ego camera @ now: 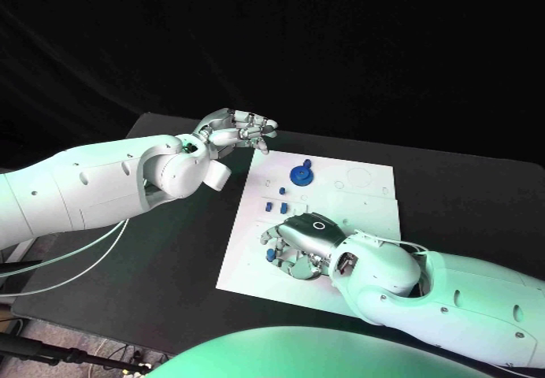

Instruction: Assemble the parts on the task board

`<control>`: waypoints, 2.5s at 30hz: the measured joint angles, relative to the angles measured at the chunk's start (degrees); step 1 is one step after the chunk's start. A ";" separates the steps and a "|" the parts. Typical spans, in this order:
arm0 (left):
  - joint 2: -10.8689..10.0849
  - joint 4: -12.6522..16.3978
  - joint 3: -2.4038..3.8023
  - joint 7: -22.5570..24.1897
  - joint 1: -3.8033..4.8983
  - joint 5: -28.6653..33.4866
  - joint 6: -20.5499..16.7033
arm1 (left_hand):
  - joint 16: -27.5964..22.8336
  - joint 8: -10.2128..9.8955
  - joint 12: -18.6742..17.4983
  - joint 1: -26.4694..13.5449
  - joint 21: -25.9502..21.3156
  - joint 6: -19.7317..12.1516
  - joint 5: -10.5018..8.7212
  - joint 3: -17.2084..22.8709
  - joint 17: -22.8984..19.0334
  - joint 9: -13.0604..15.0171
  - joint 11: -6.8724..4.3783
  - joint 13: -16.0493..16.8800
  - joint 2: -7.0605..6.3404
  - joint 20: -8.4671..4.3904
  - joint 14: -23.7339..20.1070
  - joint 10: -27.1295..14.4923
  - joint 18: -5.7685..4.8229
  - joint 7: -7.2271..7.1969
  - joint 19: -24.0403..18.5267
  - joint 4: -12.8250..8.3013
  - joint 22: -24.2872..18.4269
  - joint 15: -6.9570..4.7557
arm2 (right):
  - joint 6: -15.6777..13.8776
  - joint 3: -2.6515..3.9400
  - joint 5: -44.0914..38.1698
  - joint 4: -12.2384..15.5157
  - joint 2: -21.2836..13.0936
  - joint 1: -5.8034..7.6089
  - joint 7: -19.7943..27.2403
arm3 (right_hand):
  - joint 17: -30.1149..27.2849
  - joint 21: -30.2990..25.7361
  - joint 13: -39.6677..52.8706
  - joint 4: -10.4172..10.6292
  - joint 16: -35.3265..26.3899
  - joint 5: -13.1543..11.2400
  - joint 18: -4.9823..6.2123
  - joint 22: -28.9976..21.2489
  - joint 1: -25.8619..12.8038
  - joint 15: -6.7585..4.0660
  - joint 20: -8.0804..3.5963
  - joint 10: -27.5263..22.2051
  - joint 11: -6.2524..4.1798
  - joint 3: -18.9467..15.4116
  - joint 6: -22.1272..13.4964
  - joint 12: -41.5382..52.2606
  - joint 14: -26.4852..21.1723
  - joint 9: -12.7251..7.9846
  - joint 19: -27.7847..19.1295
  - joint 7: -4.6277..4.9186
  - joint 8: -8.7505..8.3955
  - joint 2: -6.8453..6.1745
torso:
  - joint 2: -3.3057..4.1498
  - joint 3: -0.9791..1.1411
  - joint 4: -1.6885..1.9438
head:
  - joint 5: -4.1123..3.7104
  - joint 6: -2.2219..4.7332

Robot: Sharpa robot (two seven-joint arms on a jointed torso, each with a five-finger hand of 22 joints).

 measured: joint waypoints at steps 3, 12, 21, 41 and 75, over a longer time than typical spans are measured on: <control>-0.06 0.01 0.00 -0.04 0.00 0.00 0.04 | 0.00 0.00 0.00 0.00 0.00 0.00 0.00 0.00 0.00 0.00 0.00 0.00 0.00 0.00 0.00 0.00 0.00 0.00 0.00 0.00 0.00 0.00 | -0.78 0.00 0.00 0.76 -0.88 -0.01 -0.02 | -0.05 0.00 0.41 0.38 0.00 0.00 0.00 0.00 -0.27 0.00 0.00 -0.19 0.17 -0.91 -4.05 0.17 0.00 -1.27 0.00 -1.37 -1.66 -0.28 | -0.02 0.00 -0.01 | -0.07 0.07; -0.37 0.03 0.00 -0.10 0.00 0.00 0.14 | 0.00 0.00 0.00 0.00 0.00 0.00 0.00 0.00 0.00 0.00 0.00 0.00 0.00 0.00 0.00 0.00 0.01 0.00 0.00 0.00 -0.01 0.00 | -4.64 0.42 1.38 4.66 -6.68 0.91 0.44 | -0.08 0.80 1.72 1.35 0.00 0.00 -0.90 -0.01 -0.49 -0.42 -0.21 0.44 -0.46 -3.90 -9.58 1.63 0.00 -3.59 0.21 -2.12 -2.75 -0.50 | -0.07 0.01 -0.05 | -0.72 0.51; -0.74 0.30 -0.09 -0.10 0.01 0.01 0.16 | 0.00 0.00 0.00 0.00 0.00 0.00 0.00 0.00 0.00 0.05 0.00 0.00 0.00 0.00 0.00 0.00 0.00 0.00 0.00 0.00 -0.01 0.00 | -7.33 0.72 19.75 6.36 -19.47 6.00 3.47 | -0.29 0.54 12.83 4.28 0.29 1.04 -0.91 -0.02 -0.92 -0.43 -0.24 4.57 -0.39 -7.66 7.33 15.88 0.02 0.35 0.24 1.30 5.14 0.69 | -0.26 -0.13 -0.09 | -5.75 2.01; -1.00 0.74 -0.62 0.26 0.00 0.21 0.08 | 0.00 0.00 0.38 0.00 0.00 0.21 0.00 0.00 0.00 0.13 0.00 0.05 0.00 0.00 0.00 0.00 0.00 -0.20 0.00 0.00 0.03 0.00 | -7.05 -1.58 33.11 13.46 -35.59 4.59 -2.21 | 6.68 11.53 67.70 9.30 7.83 6.44 -2.71 -0.03 -6.61 -1.14 -0.75 13.44 -1.57 -16.77 10.32 71.03 -0.10 3.52 0.30 -0.26 10.15 1.65 | -0.90 -0.32 -1.02 | -12.71 1.87; -1.50 0.80 -0.73 0.25 0.00 0.42 0.16 | 0.00 0.00 0.38 -0.23 0.00 0.21 0.00 -0.02 0.00 0.12 0.00 0.03 0.23 0.00 0.00 0.00 0.00 -0.20 0.00 0.02 0.02 0.00 | -5.51 -1.68 24.02 10.69 -28.06 -0.93 -10.02 | 6.65 11.53 67.68 9.39 8.03 3.75 -2.71 0.00 -9.46 -1.13 -0.94 13.43 -1.57 -24.08 9.72 70.76 -0.10 4.84 0.10 -0.49 10.95 2.73 | -0.90 -0.37 -1.04 | -12.43 1.30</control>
